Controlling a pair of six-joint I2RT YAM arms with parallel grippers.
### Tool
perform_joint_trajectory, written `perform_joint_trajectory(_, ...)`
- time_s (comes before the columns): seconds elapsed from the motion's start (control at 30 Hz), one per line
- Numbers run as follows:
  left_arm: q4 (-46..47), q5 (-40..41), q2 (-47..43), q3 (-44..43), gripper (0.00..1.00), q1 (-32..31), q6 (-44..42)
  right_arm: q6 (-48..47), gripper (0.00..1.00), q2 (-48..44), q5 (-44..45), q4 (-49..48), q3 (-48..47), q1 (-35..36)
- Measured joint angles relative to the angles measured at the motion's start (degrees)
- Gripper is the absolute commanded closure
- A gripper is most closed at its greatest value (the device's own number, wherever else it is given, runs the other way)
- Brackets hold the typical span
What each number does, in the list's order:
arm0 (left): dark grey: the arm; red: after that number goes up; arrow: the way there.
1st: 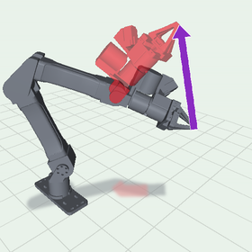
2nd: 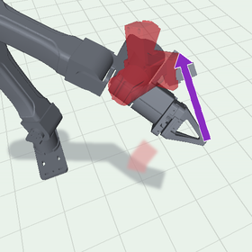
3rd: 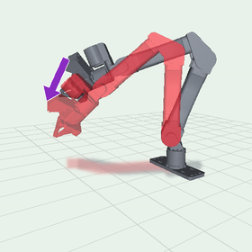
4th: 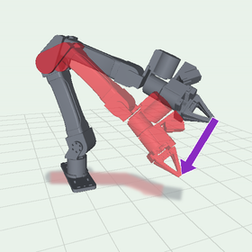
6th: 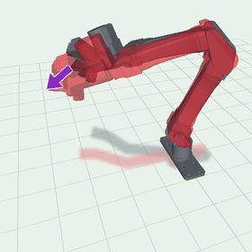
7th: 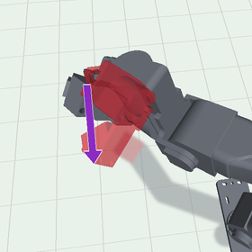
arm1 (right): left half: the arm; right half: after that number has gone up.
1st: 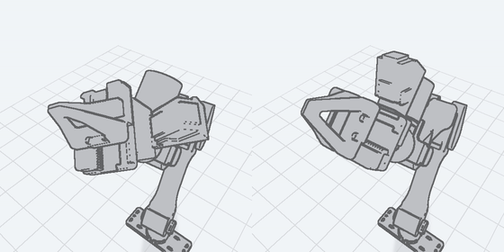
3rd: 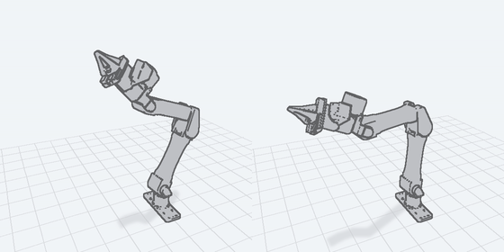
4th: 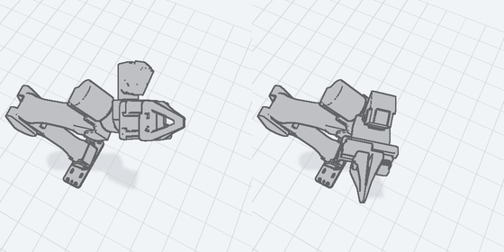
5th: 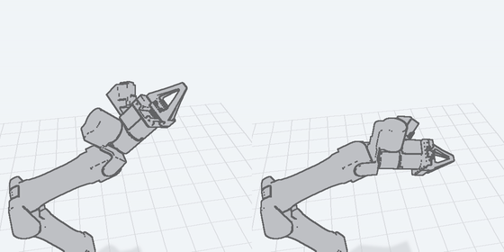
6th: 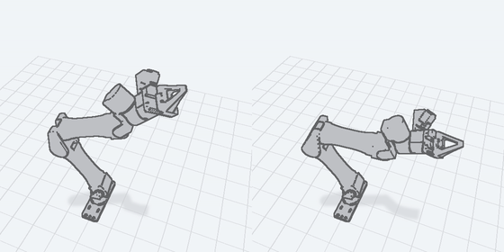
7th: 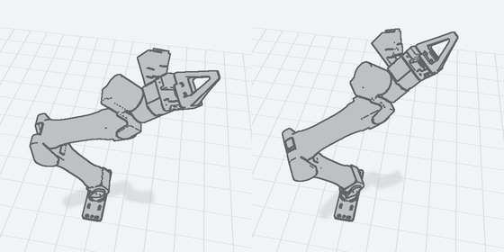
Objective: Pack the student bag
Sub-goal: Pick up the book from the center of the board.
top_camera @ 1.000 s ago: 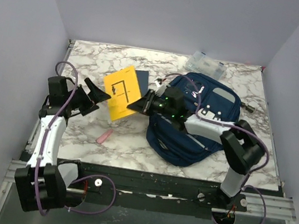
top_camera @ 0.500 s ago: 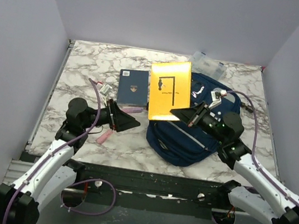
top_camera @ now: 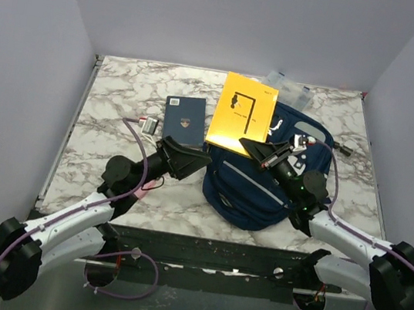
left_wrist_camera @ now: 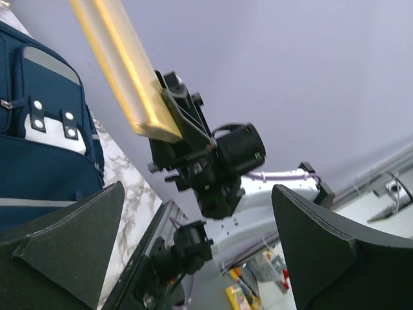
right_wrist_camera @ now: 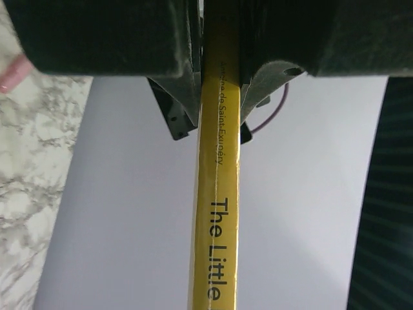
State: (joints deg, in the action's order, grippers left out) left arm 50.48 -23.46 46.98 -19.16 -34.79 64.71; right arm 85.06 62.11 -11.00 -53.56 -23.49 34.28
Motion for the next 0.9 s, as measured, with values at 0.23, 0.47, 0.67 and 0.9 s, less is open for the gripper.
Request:
perform_joint_trajectory(0.23,5.0,9.6,8.5,-4.4,0.13,-3.4,2.8,1.8,0.99,5.0,8.5,-11.3,0.0,8.2)
perform_joint_trajectory(0.47,8.3,15.6,11.8,-8.9,0.43,-7.2,0.5,-2.4,0.99,5.0,18.7,-13.6,-0.6,17.2)
perform_joint_trajectory(0.67,8.7,18.5,14.0,-9.2,0.82,-8.2,0.6,-5.4,0.87,5.3,27.3,-13.6,-1.6,22.0)
perform_joint_trajectory(0.9,9.3,17.6,13.7,-8.0,1.00,-5.0,1.3,-13.6,0.24,2.5,27.0,2.3,-8.4,22.0)
